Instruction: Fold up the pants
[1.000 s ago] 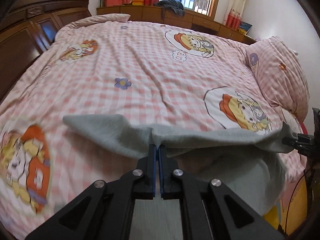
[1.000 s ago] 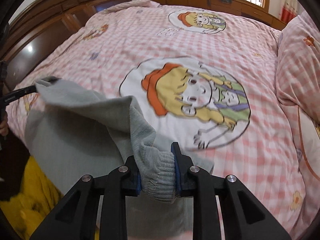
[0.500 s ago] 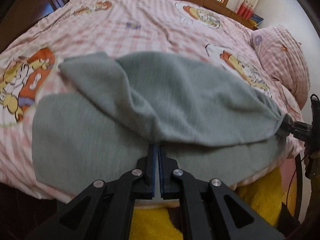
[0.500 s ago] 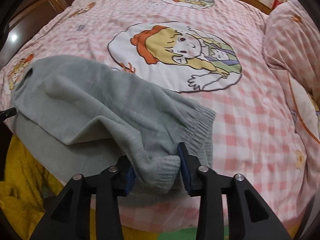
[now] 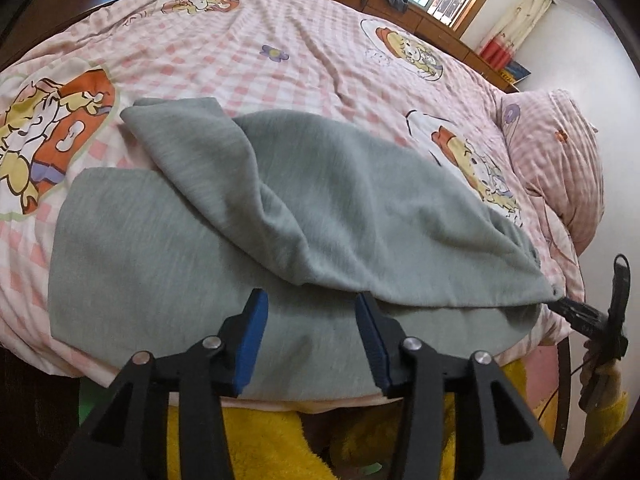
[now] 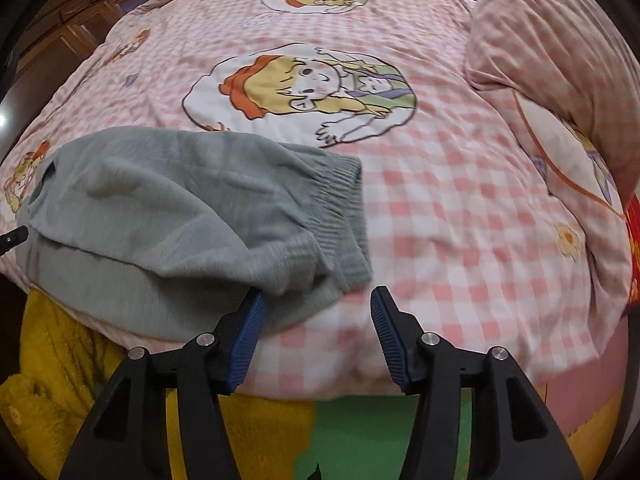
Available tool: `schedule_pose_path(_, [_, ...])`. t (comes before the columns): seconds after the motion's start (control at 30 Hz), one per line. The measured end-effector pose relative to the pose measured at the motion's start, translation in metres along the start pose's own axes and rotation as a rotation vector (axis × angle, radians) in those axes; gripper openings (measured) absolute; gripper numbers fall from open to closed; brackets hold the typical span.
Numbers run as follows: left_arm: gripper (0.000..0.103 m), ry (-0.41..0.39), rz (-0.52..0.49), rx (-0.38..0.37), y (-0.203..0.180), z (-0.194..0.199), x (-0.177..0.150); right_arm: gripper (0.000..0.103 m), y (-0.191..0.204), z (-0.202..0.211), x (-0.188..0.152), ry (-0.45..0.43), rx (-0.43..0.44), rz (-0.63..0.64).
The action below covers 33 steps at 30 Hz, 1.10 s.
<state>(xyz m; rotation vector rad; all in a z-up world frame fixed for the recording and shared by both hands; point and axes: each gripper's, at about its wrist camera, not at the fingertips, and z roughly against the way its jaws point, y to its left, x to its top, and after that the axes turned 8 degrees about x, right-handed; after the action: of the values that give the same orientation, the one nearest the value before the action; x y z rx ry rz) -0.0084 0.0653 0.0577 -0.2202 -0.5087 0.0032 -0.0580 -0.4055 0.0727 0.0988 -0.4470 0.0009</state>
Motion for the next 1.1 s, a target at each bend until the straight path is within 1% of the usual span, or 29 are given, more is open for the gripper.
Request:
schedule_pose_path(0.1, [0.048,0.003,-0.002,0.001,-0.002,-0.003,0.002,0.055,-0.004,0.006,-0.005,-0.006,-0.02,-0.021])
schedule_pose_path(0.17, [0.048,0.01,0.01,-0.003,-0.002,-0.006,0.005,0.055,-0.008,0.01,-0.006,-0.01,-0.007,-0.058])
schedule_pose_path(0.27, [0.048,0.011,0.031,-0.011,-0.001,-0.008,0.006,0.055,-0.015,0.015,-0.006,-0.015,0.063,-0.145])
schedule_pose_path(0.4, [0.048,0.012,0.045,-0.009,0.001,-0.01,0.01,0.055,-0.023,0.015,0.0,0.0,0.199,-0.292])
schedule_pose_path(0.47, [0.048,0.014,0.053,-0.003,0.002,-0.01,0.012,0.055,-0.026,0.012,0.005,0.012,0.247,-0.35])
schedule_pose_path(0.53, [0.048,0.019,0.063,0.002,0.003,-0.012,0.014,0.055,-0.026,0.007,0.01,0.022,0.277,-0.396])
schedule_pose_path(0.6, [0.048,0.027,0.076,0.008,0.003,-0.014,0.017,0.055,-0.026,-0.001,0.015,0.041,0.297,-0.447])
schedule_pose_path(0.73, [0.048,0.039,0.091,0.011,0.001,-0.021,0.02,0.055,-0.027,-0.016,0.016,0.082,0.302,-0.507])
schedule_pose_path(0.8, [0.048,0.043,0.093,0.02,0.0,-0.024,0.02,0.055,-0.027,-0.022,0.015,0.093,0.32,-0.535])
schedule_pose_path(0.9, [0.048,0.051,0.104,0.019,0.0,-0.029,0.021,0.055,-0.03,-0.026,0.014,0.096,0.349,-0.584])
schedule_pose_path(1.1, [0.048,0.066,0.112,0.028,0.0,-0.039,0.022,0.056,-0.036,-0.026,0.016,0.08,0.368,-0.656])
